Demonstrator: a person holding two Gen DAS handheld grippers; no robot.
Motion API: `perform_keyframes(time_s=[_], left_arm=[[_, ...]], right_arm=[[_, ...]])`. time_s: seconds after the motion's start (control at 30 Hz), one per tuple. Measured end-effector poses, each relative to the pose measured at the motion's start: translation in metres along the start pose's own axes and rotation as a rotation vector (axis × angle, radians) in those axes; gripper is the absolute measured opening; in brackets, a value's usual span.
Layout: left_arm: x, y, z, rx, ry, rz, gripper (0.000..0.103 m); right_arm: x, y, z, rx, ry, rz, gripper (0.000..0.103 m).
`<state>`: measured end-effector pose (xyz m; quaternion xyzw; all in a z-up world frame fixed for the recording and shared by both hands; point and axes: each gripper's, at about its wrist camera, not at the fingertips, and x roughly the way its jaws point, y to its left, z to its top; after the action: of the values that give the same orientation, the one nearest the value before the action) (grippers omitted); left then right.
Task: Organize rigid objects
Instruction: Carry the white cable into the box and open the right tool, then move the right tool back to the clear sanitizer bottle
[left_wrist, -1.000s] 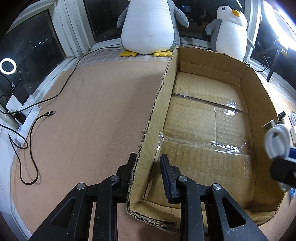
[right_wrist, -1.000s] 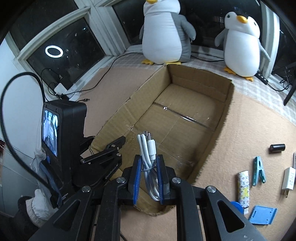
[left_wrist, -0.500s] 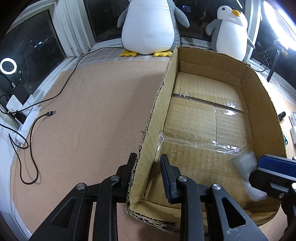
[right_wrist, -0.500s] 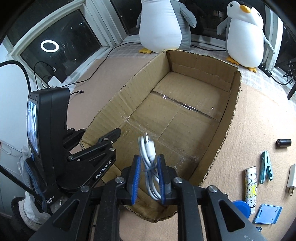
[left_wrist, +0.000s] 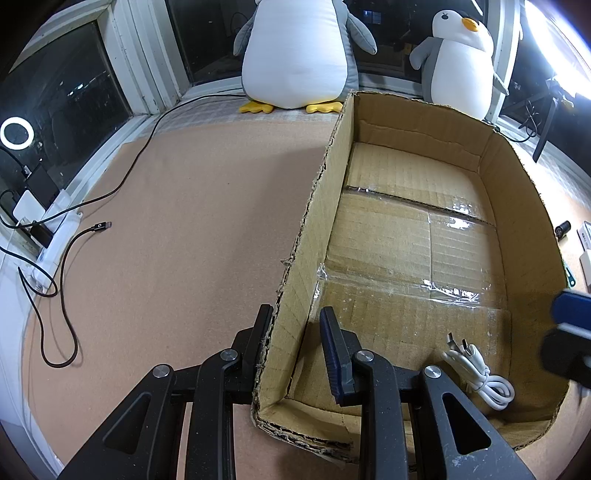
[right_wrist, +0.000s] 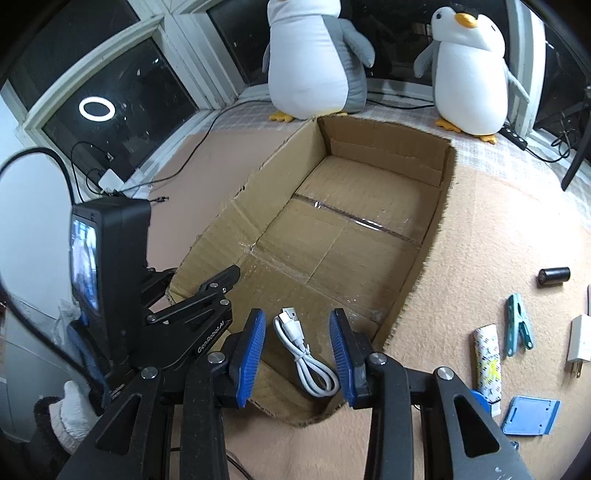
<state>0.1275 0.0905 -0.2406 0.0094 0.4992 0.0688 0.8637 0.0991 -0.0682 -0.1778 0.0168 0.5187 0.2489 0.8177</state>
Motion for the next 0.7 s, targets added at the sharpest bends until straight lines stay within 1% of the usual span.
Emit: perform_keyframes(time_s=[0.27,0.47,0.7], left_arm=[[0.000,0.000,0.000,0.001,0.000,0.000,0.028],[0.000,0.000,0.000,0.002,0.000,0.001,0.028],[0.000,-0.001,0.000,0.006,0.001,0.004,0.028]], right_arm=[[-0.041,-0.025,-0.014,0.064,-0.060,0.000,0.033],[-0.071,-0.062,-0.039,0.124,-0.073,-0.060,0.033],[-0.091,-0.124,-0.080,0.252,-0.042,-0.151,0.033]])
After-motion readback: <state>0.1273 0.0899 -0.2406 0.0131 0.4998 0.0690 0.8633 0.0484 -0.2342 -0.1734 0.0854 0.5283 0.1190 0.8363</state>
